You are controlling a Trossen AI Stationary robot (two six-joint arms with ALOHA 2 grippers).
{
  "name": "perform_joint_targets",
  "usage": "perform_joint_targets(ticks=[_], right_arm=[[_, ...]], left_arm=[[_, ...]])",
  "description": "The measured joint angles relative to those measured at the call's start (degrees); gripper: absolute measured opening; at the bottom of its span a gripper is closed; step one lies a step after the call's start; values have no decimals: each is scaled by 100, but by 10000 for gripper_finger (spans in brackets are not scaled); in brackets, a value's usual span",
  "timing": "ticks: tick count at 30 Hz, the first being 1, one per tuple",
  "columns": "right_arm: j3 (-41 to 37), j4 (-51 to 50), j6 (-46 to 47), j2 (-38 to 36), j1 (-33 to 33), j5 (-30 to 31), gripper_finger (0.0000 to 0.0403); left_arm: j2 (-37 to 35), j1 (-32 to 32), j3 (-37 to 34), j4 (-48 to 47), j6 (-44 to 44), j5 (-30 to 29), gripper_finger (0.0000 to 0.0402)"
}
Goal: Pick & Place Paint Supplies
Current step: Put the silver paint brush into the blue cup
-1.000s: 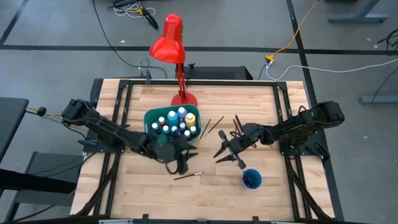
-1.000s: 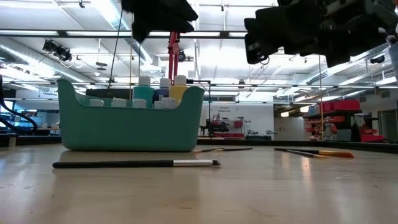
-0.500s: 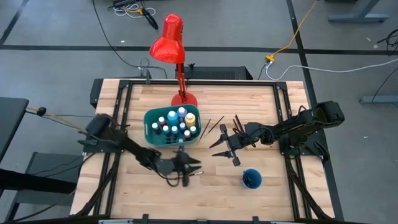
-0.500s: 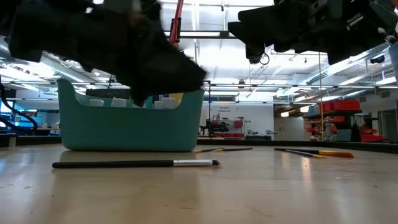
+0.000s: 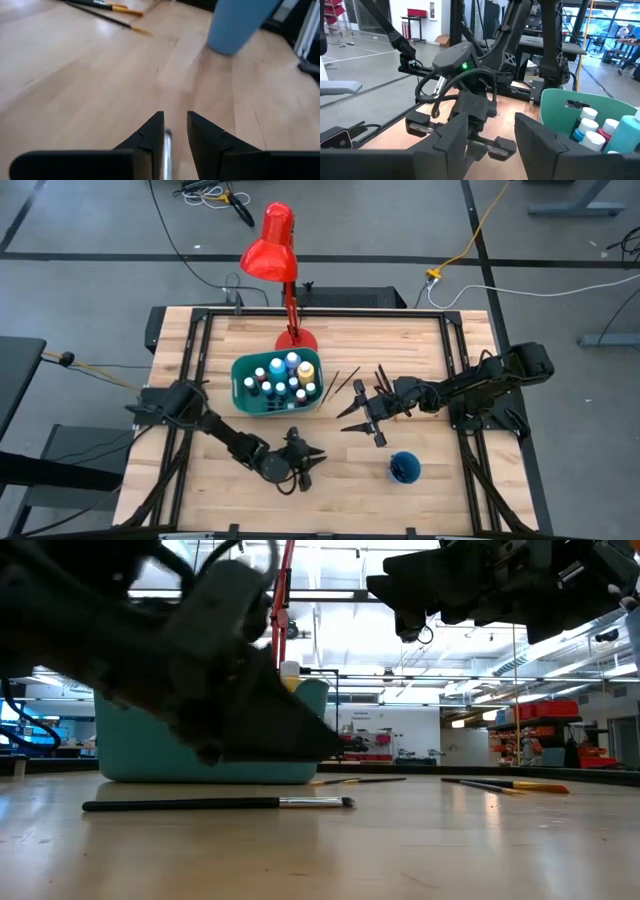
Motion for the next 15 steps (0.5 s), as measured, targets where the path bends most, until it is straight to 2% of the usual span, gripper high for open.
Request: perform_joint_targets(ticks=[5,15], right_arm=[[0,0,4,0,2,-2,169],[0,0,188,0,2,-48,169]], left_arm=[[0,-223,-27,-61,48,-359,87],[0,-132,-29,-752,-640,-80,87]])
